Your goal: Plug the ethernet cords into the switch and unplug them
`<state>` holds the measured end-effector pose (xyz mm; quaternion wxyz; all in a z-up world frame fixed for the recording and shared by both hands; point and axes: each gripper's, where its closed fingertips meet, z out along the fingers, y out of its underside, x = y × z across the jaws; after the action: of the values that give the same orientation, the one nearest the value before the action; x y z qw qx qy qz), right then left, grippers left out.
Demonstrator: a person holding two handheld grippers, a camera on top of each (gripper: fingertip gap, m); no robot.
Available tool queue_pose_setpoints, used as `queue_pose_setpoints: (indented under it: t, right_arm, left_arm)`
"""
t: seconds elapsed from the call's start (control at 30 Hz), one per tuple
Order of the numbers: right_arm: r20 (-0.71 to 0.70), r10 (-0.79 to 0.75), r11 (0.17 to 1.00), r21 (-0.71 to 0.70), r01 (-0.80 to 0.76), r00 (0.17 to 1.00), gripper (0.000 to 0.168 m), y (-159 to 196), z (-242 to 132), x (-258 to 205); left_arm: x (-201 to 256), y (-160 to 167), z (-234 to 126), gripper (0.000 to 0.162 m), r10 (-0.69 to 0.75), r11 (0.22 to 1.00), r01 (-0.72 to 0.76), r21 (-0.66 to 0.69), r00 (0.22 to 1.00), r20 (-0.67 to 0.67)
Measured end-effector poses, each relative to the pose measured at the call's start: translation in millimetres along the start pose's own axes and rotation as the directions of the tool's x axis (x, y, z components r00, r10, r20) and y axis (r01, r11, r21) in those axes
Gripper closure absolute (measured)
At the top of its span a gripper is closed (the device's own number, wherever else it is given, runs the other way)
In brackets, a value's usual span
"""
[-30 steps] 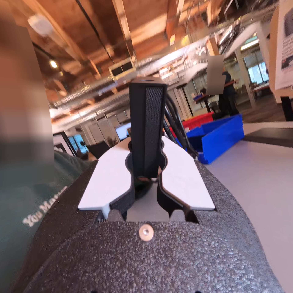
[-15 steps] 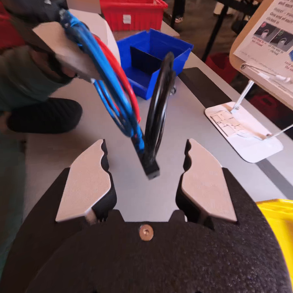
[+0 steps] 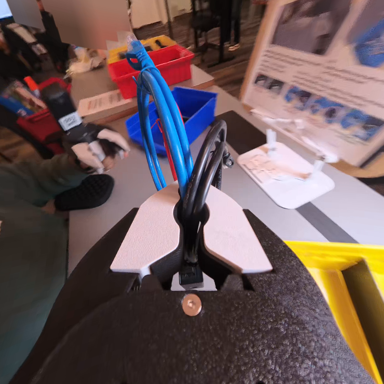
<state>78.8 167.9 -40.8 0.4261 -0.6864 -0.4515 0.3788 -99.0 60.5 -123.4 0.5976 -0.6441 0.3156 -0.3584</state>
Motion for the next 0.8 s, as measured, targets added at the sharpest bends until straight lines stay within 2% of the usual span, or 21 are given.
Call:
queue_pose_setpoints:
  t: [0.17, 0.27, 0.37, 0.43, 0.57, 0.67, 0.73, 0.8]
  right_arm:
    - [-0.26, 0.05, 0.999, 0.031, -0.044, 0.964, 0.159, 2, -64, 136]
    - [-0.379, -0.036, 0.999, -0.009, 0.035, 0.925, 0.159, 20, -87, 207]
    - [-0.443, 0.037, 0.999, 0.035, -0.024, 0.896, 0.159, 36, -103, 263]
    - [-0.453, 0.118, 0.993, 0.052, -0.106, 0.884, 0.159, 49, -104, 288]
    - [-0.383, 0.344, 0.938, 0.174, -0.299, 0.857, 0.159, 63, -94, 314]
    - [-0.315, 0.558, 0.83, 0.209, -0.518, 0.768, 0.158, 88, -92, 332]
    - [-0.368, 0.597, 0.799, 0.187, -0.572, 0.713, 0.157, 108, -95, 344]
    - [-0.454, 0.573, 0.811, 0.193, -0.552, 0.682, 0.151, 115, -103, 357]
  left_arm:
    - [18, 60, -6, 0.109, -0.125, 0.985, 0.118, -0.129, 0.991, -0.051]
    - [24, 70, -7, 0.111, -0.128, 0.981, 0.118, -0.157, 0.99, -0.059]
    - [20, 70, -4, 0.112, -0.101, 0.985, 0.093, -0.147, 0.994, -0.047]
    - [16, 71, -3, 0.114, -0.094, 0.986, 0.088, -0.142, 0.995, -0.035]
    - [7, 84, 2, 0.114, -0.141, 0.975, 0.136, -0.175, 0.99, -0.02]
    - [5, 94, 5, 0.114, -0.165, 0.966, 0.157, -0.205, 0.986, -0.019]
    - [5, 98, 7, 0.114, -0.166, 0.963, 0.157, -0.221, 0.986, -0.021]
    - [5, 101, 9, 0.114, -0.168, 0.959, 0.158, -0.233, 0.986, -0.022]
